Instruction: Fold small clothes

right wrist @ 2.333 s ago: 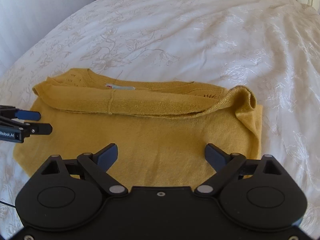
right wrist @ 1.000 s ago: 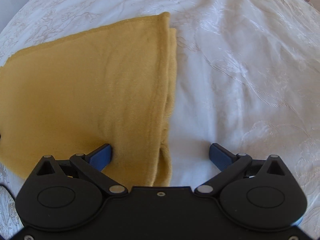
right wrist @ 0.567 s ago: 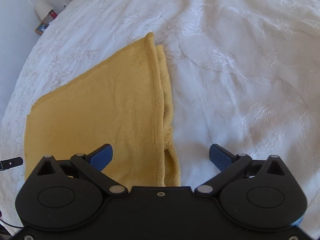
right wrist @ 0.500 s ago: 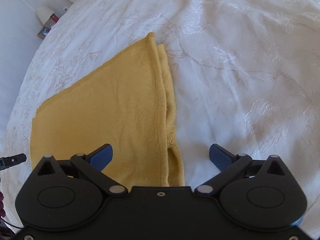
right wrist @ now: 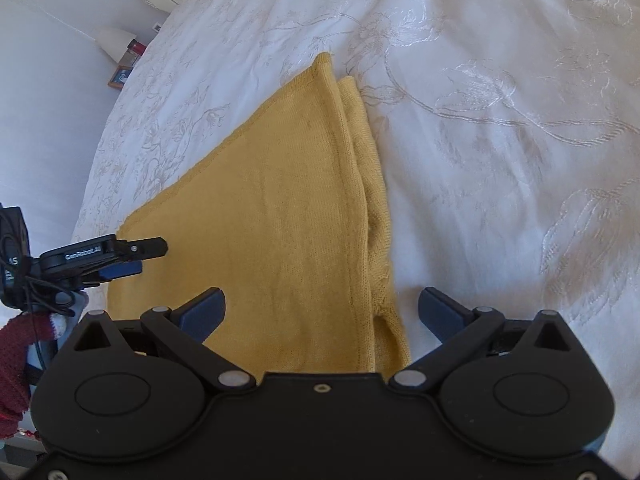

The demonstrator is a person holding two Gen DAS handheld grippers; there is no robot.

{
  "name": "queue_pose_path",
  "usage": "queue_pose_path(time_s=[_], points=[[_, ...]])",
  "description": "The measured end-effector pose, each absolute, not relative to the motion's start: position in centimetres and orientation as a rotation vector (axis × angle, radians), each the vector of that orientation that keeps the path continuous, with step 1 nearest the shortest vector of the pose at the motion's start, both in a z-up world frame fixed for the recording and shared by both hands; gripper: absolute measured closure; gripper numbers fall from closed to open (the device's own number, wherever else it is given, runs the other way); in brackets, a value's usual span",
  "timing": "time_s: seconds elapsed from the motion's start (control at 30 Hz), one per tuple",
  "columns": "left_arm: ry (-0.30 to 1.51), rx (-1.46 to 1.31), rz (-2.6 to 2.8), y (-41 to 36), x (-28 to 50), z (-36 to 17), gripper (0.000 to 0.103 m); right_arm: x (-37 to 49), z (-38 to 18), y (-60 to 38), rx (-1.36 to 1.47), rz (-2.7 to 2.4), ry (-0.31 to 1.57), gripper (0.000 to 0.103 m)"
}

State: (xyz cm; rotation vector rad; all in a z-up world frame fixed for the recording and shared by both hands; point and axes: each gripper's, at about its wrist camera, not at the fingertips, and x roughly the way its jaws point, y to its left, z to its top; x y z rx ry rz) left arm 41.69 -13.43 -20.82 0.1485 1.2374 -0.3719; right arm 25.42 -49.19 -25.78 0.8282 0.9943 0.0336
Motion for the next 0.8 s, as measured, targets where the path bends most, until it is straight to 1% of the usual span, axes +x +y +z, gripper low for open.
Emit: queue_pose_path(time_s=[0.03, 0.07, 0.13, 0.5, 0.8], points=[[1.242, 0.160, -0.371, -13.4, 41.8, -21.2, 0.007, 25.7, -25.9, -49.3, 0.837, 0.043, 0.991, 0.000], [1.243, 0.169, -0.370, -13.6, 41.9, -21.5, 0.003, 25.9, -26.1, -49.5, 0.848, 0.054, 0.986, 0.000], [1.245, 0.176, -0.369, -13.8, 42.1, -22.0, 0.000, 26.4, -26.3, -49.9, 0.866, 0.075, 0.979, 0.000], [1.229, 0.199, -0.347, -14.9, 41.7, -22.7, 0.000, 30.7, -27.9, -50.5, 0.942, 0.165, 0.936, 0.000], [1.232, 0.208, -0.354, -14.8, 41.7, -22.6, 0.000, 30.8, -28.4, -51.0, 1.003, 0.208, 0.918, 0.000]])
